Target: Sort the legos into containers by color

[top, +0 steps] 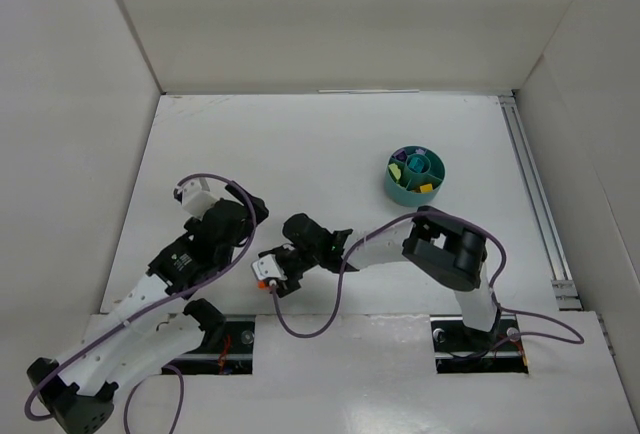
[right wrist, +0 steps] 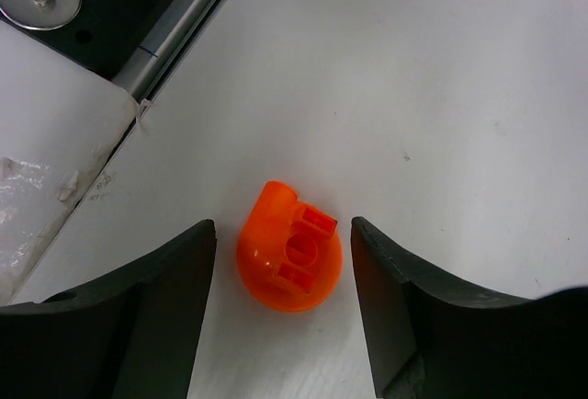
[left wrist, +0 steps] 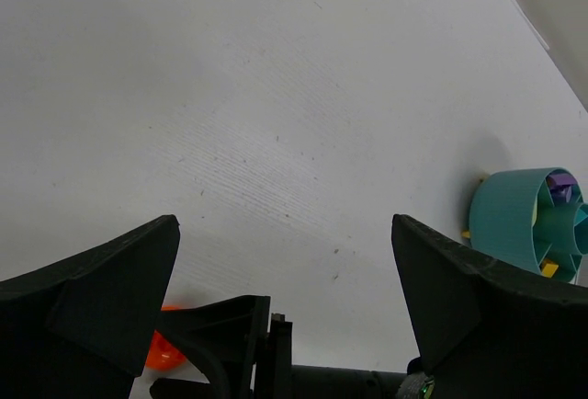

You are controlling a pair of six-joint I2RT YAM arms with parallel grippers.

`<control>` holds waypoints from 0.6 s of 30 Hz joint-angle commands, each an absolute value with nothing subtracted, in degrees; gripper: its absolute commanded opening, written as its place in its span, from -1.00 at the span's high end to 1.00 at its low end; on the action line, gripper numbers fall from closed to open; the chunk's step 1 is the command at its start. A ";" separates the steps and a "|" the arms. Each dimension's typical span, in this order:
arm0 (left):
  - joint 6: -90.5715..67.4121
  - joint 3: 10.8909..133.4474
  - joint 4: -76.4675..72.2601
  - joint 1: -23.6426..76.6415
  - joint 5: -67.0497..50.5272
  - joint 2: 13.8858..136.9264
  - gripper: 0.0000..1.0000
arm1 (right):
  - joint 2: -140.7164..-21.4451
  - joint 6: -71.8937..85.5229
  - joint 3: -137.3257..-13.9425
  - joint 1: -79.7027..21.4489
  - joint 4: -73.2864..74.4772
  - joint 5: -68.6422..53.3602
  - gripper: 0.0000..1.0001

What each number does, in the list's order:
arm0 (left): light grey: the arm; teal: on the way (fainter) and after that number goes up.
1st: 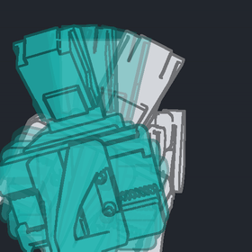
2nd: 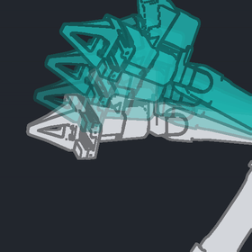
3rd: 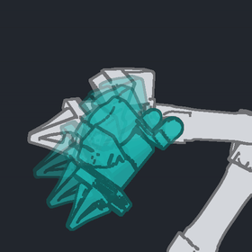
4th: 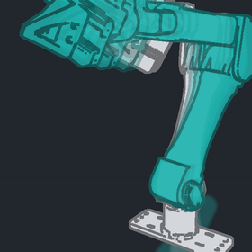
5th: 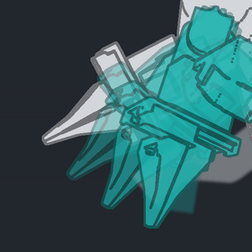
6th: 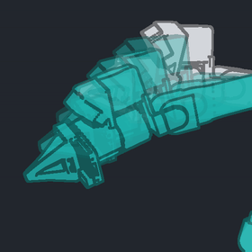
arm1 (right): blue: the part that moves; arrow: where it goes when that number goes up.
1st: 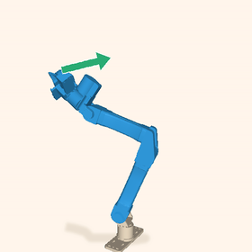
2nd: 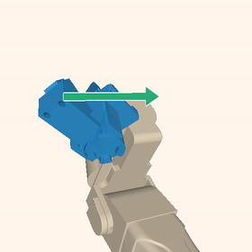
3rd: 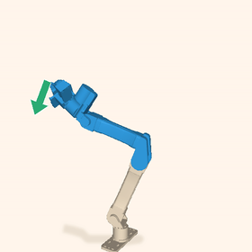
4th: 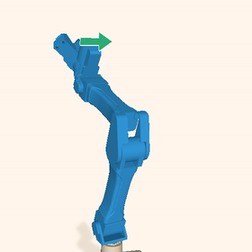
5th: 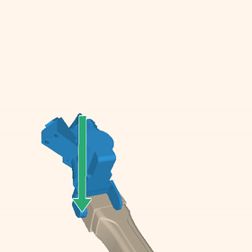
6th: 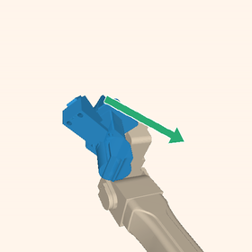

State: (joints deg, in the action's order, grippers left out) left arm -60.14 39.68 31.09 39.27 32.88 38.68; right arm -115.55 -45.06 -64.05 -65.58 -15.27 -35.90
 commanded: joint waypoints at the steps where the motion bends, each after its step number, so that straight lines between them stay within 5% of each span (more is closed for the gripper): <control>1: -60.56 38.76 30.24 39.20 33.57 37.27 -0.99 | -117.33 -44.38 -65.57 -64.08 -16.70 -39.02 -0.32; 9: -60.56 38.76 29.71 39.20 33.57 38.32 -0.99 | -119.00 -44.38 -66.09 -62.31 -16.70 -42.09 -0.37; 18: -60.03 38.76 29.71 39.20 33.57 38.94 -0.99 | -121.37 -44.38 -66.62 -61.79 -16.70 -45.79 0.08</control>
State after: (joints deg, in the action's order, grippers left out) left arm -60.14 38.98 30.85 39.27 32.86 39.27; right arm -119.02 -44.23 -65.73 -61.89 -17.78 -43.42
